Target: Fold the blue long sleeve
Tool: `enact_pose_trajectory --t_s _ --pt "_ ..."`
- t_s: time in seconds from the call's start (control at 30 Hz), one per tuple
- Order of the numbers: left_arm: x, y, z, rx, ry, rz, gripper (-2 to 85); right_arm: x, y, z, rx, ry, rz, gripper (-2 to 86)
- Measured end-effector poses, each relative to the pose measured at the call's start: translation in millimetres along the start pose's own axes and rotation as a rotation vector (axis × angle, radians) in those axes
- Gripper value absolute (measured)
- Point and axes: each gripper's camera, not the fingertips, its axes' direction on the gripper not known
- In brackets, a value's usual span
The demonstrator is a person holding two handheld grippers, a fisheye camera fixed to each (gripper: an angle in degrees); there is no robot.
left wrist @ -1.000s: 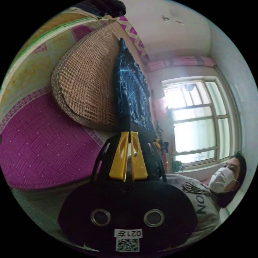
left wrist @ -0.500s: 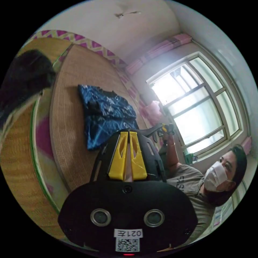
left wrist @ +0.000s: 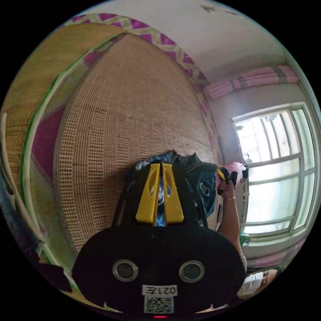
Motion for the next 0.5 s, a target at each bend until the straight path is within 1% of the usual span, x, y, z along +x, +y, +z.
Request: enact_pose_trajectory --t_s 0.03,0.1,0.17,0.23,0.27,0.3,0.37,0.43,0.5 --pt "-4 1 1 0.014 0.01 0.0 2.3 1 1 -2 0.037 0.024 0.002 6.4" --pt "-16 12 -9 0.119 0.072 0.017 7.0 5 5 -17 0.124 0.108 0.006 9.7" --pt "-15 25 -18 0.158 0.135 0.07 8.4 6 7 -28 0.11 0.073 -0.024 10.8" --pt "-3 42 -18 0.108 0.117 0.152 9.2 -4 13 -33 0.037 0.041 -0.105 11.1" --pt "8 59 -14 0.071 0.059 0.209 9.9 -13 22 -34 -0.025 0.051 -0.162 11.2" --pt "18 79 -9 0.031 -0.006 0.26 10.9 -23 35 -37 -0.07 0.091 -0.213 11.7" --pt "28 113 0 -0.005 -0.062 0.318 13.5 -33 59 -41 -0.13 0.165 -0.259 12.8" --pt "31 146 8 -0.031 -0.065 0.343 17.5 -34 83 -48 -0.176 0.164 -0.273 13.6" --pt "28 181 24 -0.104 -0.021 0.331 24.7 -23 114 -54 -0.251 0.111 -0.232 14.1"
